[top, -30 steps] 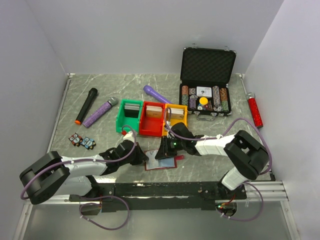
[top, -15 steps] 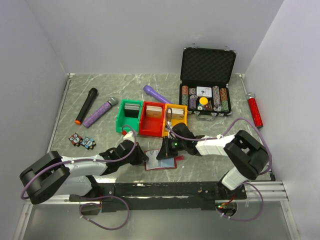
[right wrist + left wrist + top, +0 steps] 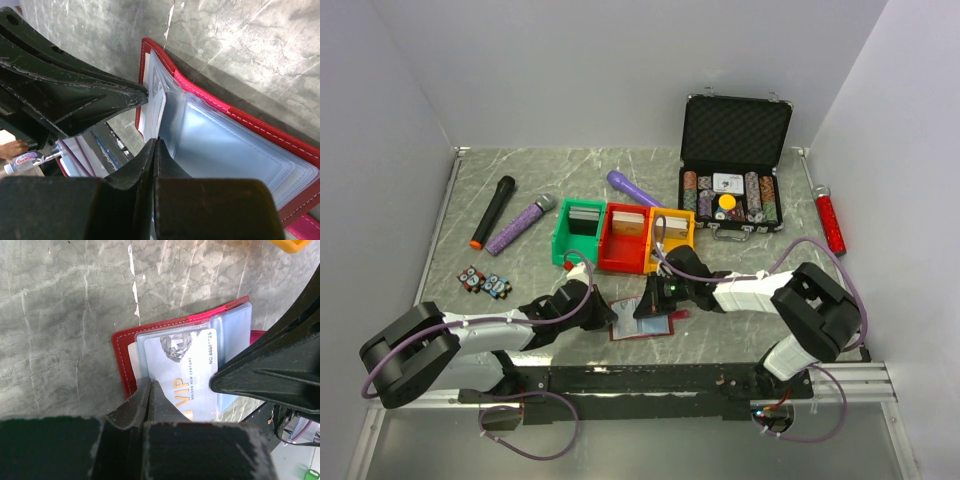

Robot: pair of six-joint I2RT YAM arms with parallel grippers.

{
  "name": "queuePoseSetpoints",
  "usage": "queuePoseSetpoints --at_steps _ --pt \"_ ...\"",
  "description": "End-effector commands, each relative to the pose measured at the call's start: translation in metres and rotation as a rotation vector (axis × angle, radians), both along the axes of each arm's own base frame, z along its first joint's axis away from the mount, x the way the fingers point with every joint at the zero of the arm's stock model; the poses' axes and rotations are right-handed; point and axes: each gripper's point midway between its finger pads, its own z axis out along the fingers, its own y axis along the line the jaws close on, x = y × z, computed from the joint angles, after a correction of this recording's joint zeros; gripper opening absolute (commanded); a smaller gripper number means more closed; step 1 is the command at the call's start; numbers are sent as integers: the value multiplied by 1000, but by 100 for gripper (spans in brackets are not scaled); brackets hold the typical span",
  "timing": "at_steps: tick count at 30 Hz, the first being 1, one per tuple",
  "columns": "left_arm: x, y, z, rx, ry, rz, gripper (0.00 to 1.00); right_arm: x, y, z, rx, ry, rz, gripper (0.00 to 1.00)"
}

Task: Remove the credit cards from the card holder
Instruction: Remove the credit card from the card holder.

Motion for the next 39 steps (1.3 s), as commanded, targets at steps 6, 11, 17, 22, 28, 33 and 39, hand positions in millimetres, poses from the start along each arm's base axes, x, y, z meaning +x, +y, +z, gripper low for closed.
queuePoseSetpoints --at_steps 6,11,17,22,28,33,39 --pt "-6 7 -10 46 25 -6 1 5 3 17 65 -51 7 10" --pt "-5 7 -10 47 26 -6 1 6 2 18 67 -53 2 8" --pt "-5 7 -11 49 26 -5 1 6 -1 17 65 -51 -8 7" --pt "-6 9 -12 52 29 2 1 8 -4 18 66 -54 -11 8" --pt "-5 8 -11 52 27 1 1 9 -6 20 65 -55 -16 9" --pt "-6 8 -12 52 29 -2 1 9 -8 19 70 -51 -20 12" --pt "-6 7 -12 53 31 -5 1 8 -6 20 84 -43 -10 16"
